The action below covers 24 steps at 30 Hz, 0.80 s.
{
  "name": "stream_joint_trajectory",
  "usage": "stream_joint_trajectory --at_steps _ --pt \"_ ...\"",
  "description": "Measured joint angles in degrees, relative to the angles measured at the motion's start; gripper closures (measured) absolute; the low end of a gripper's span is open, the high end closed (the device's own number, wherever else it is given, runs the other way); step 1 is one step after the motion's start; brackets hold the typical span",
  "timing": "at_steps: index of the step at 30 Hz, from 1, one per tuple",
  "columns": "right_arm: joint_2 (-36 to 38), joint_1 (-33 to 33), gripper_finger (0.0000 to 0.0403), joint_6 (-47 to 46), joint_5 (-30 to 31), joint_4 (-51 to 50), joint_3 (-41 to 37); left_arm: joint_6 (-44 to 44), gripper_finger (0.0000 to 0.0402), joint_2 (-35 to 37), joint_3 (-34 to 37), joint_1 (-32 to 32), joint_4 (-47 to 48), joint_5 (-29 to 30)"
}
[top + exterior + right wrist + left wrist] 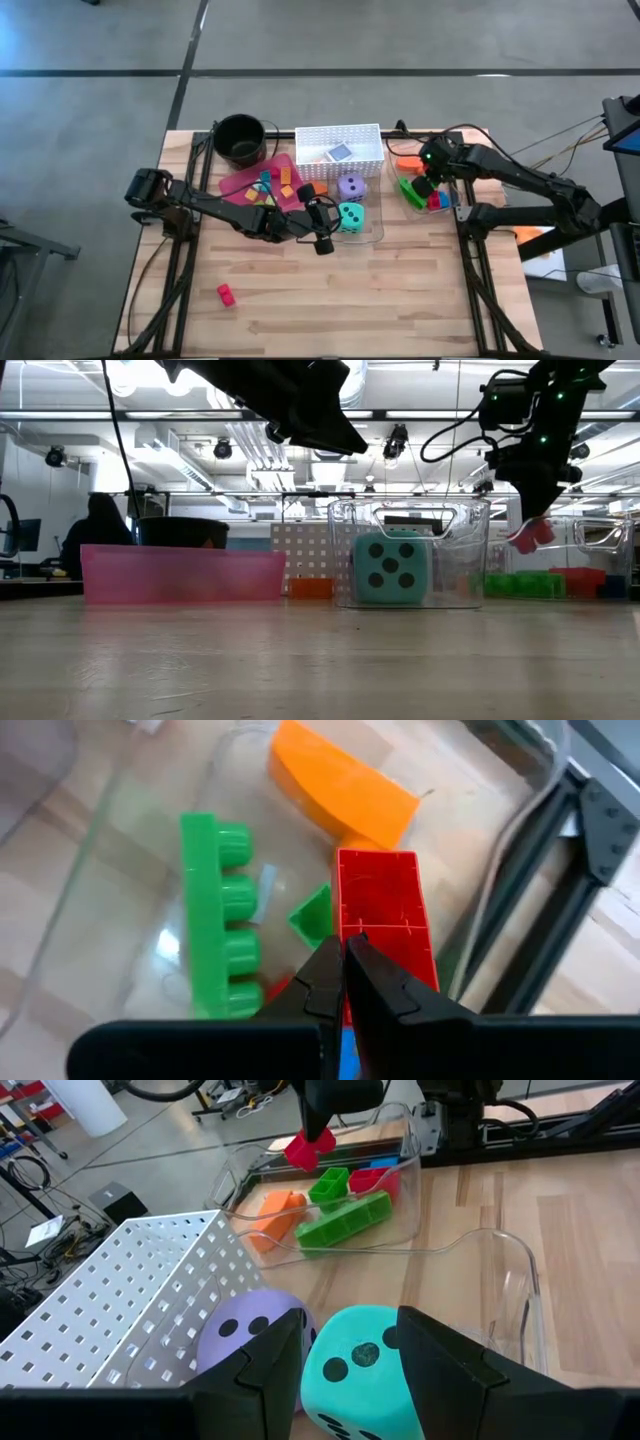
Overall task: Pick & Place Toys
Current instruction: Put the bottom large red game piece into the top transparent bin
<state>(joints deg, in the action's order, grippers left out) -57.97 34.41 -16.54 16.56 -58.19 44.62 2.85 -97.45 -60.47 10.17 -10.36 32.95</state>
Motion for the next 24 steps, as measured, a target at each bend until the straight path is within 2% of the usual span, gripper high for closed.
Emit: stream_joint_trajectory --at_steps 10,24 --pt "0.15 -0.02 0.039 6.52 -6.19 0.13 0.02 -0.07 0.0238 -0.02 0.0 0.0 0.1 0.0" --pt "0.15 -0.02 0.039 6.02 -6.77 0.27 0.02 -0.24 0.0238 -0.02 0.0 -0.04 0.12 0.01"
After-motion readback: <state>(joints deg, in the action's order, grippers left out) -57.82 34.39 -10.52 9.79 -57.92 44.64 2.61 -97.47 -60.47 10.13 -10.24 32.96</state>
